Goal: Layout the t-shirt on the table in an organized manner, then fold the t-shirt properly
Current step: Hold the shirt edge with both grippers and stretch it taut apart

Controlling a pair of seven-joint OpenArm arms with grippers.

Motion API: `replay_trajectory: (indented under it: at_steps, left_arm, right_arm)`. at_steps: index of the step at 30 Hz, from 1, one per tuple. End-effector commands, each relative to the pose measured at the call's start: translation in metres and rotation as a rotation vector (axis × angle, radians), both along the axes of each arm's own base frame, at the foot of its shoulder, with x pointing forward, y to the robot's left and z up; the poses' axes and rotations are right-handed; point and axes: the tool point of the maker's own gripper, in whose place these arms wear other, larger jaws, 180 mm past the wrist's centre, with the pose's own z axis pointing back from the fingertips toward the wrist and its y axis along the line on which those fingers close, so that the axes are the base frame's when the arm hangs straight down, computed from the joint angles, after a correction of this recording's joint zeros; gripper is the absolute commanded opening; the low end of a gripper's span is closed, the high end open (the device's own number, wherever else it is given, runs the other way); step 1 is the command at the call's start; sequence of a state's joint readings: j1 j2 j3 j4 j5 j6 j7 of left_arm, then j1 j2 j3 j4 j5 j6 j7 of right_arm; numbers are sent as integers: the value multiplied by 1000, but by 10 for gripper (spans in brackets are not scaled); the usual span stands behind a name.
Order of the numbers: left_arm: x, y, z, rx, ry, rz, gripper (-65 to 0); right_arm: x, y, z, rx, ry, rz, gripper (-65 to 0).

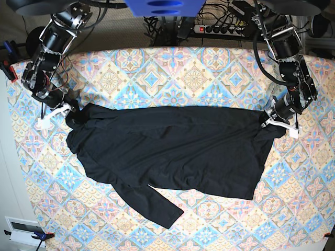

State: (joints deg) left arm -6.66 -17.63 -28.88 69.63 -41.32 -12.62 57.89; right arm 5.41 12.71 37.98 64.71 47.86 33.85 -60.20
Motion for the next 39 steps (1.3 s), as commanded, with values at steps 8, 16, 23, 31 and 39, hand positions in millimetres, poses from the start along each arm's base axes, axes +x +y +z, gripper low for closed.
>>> replay_trajectory:
  at_steps: [8,16,23,31,39]
  left_arm:
    - [12,8,16,14,-54,4,-650]
    - [12,19,24,50,-69,-17,-650]
    - [-4,40,25,111,-36,-72,-650]
    - [-28,51,41,158,-50,-110,-650]
    - [-68,42,40,224,-18,-174,-650]
  right_arm:
    - [2,-12,6,-19,10,-34,-650]
    - [-18,-19,22,-123,-18,-4,-650]
    - [-42,-21,22,-179,3,20,-650]
    - [-73,-23,21,-235,54,56,-650]
    - [-106,-26,24,-301,100,90,-650]
